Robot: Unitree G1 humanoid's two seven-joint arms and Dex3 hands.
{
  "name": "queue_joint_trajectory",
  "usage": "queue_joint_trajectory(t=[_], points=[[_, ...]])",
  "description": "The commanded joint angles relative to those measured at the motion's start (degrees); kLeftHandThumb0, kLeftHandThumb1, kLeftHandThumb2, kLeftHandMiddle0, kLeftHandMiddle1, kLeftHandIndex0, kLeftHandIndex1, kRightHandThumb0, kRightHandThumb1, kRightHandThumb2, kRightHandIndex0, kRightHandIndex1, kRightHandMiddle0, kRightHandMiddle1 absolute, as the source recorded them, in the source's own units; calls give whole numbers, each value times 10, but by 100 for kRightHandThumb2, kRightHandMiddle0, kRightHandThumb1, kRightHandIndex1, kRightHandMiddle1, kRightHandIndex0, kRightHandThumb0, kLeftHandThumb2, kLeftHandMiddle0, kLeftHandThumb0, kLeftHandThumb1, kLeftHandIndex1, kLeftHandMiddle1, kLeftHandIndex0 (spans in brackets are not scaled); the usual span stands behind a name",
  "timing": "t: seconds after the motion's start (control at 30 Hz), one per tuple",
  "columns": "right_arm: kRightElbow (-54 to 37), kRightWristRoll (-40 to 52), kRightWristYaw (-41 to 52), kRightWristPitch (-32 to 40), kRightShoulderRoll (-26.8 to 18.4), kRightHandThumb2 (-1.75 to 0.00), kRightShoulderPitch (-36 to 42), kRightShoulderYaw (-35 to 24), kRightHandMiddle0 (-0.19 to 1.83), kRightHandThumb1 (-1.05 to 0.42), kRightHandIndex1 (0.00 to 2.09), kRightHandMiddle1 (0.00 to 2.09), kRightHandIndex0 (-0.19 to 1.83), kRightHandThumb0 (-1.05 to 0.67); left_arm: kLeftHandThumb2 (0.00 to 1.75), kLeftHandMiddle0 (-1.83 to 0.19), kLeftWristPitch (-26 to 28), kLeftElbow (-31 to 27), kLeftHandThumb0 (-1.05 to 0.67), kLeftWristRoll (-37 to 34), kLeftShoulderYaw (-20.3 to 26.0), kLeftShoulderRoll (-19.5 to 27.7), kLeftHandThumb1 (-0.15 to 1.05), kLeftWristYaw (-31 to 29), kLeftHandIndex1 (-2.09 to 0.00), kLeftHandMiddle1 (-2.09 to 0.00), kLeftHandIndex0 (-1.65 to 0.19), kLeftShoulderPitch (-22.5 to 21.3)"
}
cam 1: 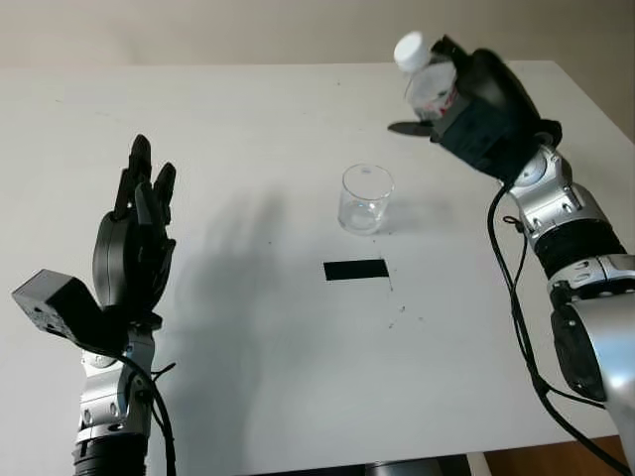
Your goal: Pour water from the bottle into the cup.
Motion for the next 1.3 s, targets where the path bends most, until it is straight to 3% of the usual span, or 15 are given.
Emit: queue_joint_trajectory(t=[0.0,0.47,0.97,1.27], points=[[10,-7,-9,0,-16,-11,-4,6,39,-105,209,209,59,-6,57,19,0,-12,-88,-2,3,4,105,-2,0,-44,0,7],[42,-97,-69,6,-31,-7,-10,90,15,-104,209,209,47,-5,59,19,1,-10,-87,-2,2,6,105,-6,0,-45,0,5],[50,-175,-139,-23,-40,-6,-27,166,11,-104,209,209,41,-8,59,19,4,-11,-87,-3,1,4,105,-6,0,-44,1,1],[56,-226,-196,-22,-47,-6,-46,207,18,-104,209,209,52,-11,59,19,2,-7,-86,-6,1,0,105,-7,0,-46,0,0]])
